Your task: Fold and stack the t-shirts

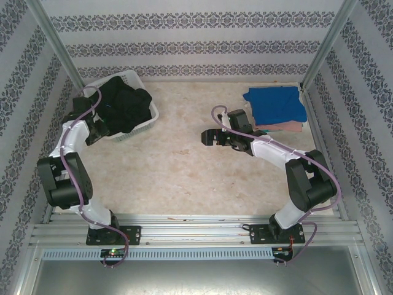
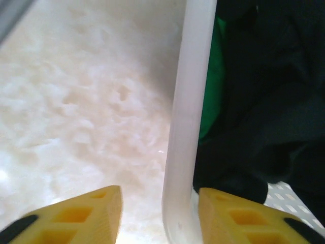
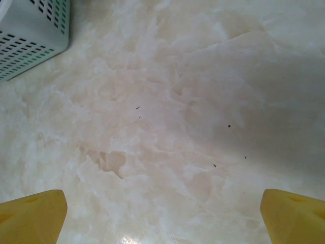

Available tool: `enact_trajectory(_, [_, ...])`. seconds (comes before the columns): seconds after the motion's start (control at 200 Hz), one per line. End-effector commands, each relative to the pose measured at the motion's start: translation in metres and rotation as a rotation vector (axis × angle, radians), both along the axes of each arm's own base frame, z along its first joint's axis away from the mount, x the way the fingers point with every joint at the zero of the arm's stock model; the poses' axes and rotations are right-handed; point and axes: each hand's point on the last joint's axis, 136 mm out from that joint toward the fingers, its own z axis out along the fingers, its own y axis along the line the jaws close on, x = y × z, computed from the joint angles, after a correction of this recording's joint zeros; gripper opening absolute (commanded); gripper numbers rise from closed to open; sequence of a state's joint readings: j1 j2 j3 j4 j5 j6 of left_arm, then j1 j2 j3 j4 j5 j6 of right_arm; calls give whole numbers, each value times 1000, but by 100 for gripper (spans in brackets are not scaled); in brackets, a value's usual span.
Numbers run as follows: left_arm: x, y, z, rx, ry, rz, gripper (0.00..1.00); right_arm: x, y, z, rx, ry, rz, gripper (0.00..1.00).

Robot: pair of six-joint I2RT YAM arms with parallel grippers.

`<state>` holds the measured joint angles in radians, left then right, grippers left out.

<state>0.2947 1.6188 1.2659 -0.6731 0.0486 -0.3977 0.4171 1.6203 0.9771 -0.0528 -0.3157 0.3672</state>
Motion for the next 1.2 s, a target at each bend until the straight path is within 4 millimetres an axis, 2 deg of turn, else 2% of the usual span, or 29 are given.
enact_trajectory(0.0, [-5,2,60,118,-35,-43,47,-1,1,10,-3,-18,17,98])
enact_trajectory(0.05, [-3,-8,77,165,-37,-64,50,-3,-4,10,-4,-24,10,98])
enact_trajectory(0.085, [1,-22,87,174,-57,-95,57,-2,-8,11,-4,-29,-1,98])
enact_trajectory(0.145, [11,-58,100,188,-92,-160,65,-2,-17,10,-4,-28,-17,98])
enact_trajectory(0.22, [28,-117,102,189,-125,-287,69,-1,-30,8,-3,-16,-44,98])
enact_trajectory(0.295, [47,-162,90,185,-120,-339,68,0,-44,8,9,-6,-74,98])
enact_trajectory(0.35, [62,-184,76,166,-102,-352,64,1,-53,10,21,-7,-101,98])
enact_trajectory(0.525, [110,-218,33,148,-29,-359,61,-3,-70,25,48,-34,-144,98])
enact_trajectory(0.649, [130,-221,3,189,39,-346,60,-7,-77,28,33,-56,-156,98])
enact_trajectory(0.774, [143,-217,-8,230,57,-338,60,-9,-83,25,30,-50,-172,98])
enact_trajectory(0.829, [144,-217,-11,236,65,-345,55,-9,-85,23,29,-46,-174,98])
enact_trajectory(0.944, [140,-213,-17,257,96,-386,43,-8,-86,20,28,-39,-179,98])
enact_trajectory(1.024, [136,-215,-23,264,102,-486,38,-6,-86,18,30,-33,-182,98])
enact_trajectory(1.144, [123,-198,-30,303,130,-551,29,-4,-85,15,34,-20,-181,98])
enact_trajectory(1.199, [116,-184,-31,323,143,-554,23,-4,-84,14,35,-16,-178,98])
